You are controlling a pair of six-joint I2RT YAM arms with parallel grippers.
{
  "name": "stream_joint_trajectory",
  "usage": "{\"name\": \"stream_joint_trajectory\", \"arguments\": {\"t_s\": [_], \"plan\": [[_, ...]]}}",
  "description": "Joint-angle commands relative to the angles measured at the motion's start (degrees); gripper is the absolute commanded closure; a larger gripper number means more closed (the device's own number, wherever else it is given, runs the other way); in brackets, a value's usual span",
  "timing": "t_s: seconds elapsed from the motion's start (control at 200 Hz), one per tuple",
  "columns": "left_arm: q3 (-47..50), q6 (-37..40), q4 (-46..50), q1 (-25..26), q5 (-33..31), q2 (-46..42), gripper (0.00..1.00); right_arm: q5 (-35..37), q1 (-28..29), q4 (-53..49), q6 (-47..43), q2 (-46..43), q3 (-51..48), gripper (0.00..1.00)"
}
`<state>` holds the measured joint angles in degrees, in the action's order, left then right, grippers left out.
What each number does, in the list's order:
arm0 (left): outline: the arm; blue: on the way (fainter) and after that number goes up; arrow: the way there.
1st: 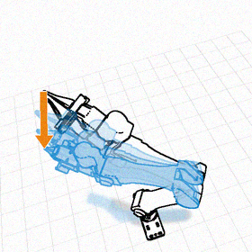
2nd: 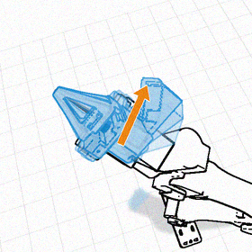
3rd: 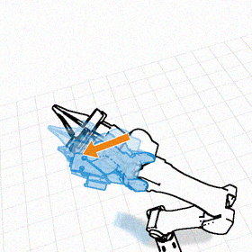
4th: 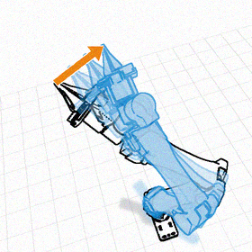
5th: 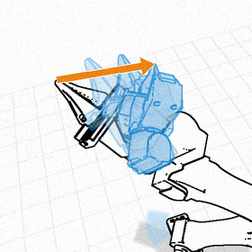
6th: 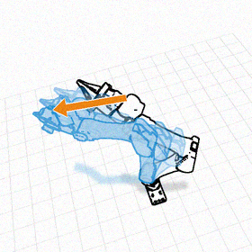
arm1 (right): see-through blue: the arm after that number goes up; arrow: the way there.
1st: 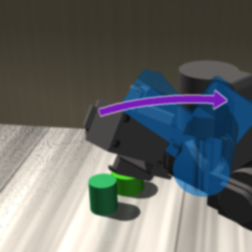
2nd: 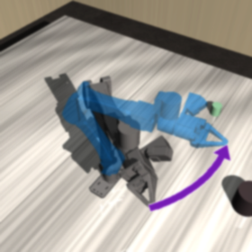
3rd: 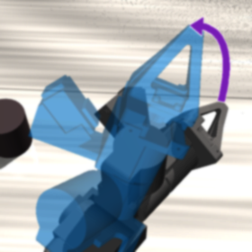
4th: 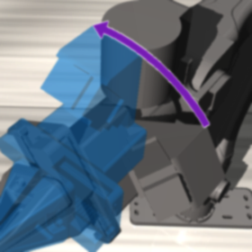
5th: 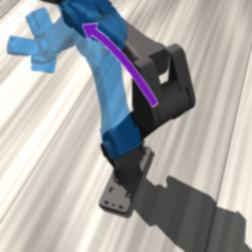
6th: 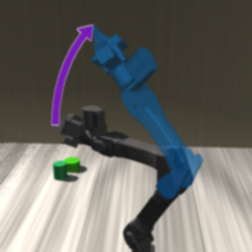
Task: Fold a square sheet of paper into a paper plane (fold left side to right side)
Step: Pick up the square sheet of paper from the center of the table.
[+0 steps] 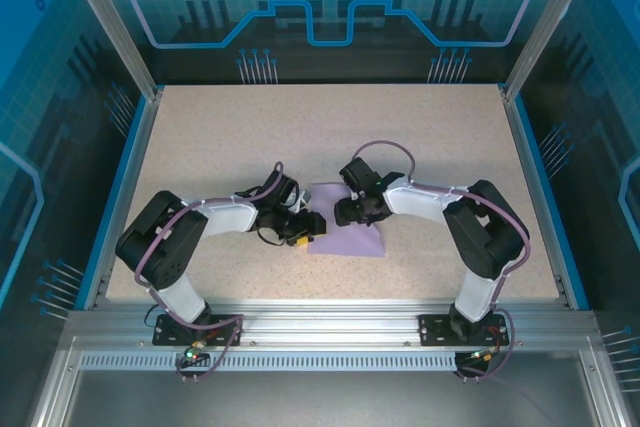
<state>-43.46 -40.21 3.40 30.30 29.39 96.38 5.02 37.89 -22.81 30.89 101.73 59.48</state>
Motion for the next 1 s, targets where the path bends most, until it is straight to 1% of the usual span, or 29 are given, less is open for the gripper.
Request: {"name": "stream_joint_trajectory", "arguments": {"t_s": [0.0,0.13,0.22,0.295,0.435,0.45,0.605,0.735,0.88,0.995], "plan": [[-0.4,-0.2,-1.1,0.6,-2.7,-0.5,0.46,-2.4,0.6,-1.7,-0.3,-2.3,-0.5,0.42],[-0.3,0.9,-0.7,0.6,-3.4,-3.7,0.42,-3.1,0.0,-0.7,-1.5,-3.8,-0.9,0.58],[0.0,2.1,0.2,-0.4,-3.9,-7.3,0.36,-5.0,-0.8,1.5,-2.6,-5.9,-2.4,0.64],[0.7,2.9,0.6,-1.9,-3.8,-10.8,0.33,-8.3,-2.0,4.4,-3.8,-8.5,-4.4,0.67],[3.9,3.5,-1.5,-6.8,-1.9,-19.0,0.27,-15.3,-4.6,10.9,-6.4,-16.1,-8.8,0.71],[4.4,3.6,-1.8,-7.3,-1.7,-20.0,0.27,-16.2,-5.0,11.5,-6.6,-17.1,-10.6,0.71],[8.1,4.2,-8.8,-11.5,2.9,-30.3,0.17,-24.8,-8.6,15.2,-10.7,-28.5,-15.8,0.73],[9.0,4.6,-15.0,-11.8,5.9,-35.8,0.08,-33.8,-11.0,13.9,-14.2,-37.0,-16.4,0.74],[8.5,4.5,-22.3,-11.9,12.0,-37.5,0.05,-42.0,-11.7,9.5,-16.9,-43.8,-13.6,0.74],[7.0,5.8,-24.1,-11.6,16.2,-37.9,0.05,-47.5,-11.7,7.2,-17.6,-46.7,-10.1,0.74]]}}
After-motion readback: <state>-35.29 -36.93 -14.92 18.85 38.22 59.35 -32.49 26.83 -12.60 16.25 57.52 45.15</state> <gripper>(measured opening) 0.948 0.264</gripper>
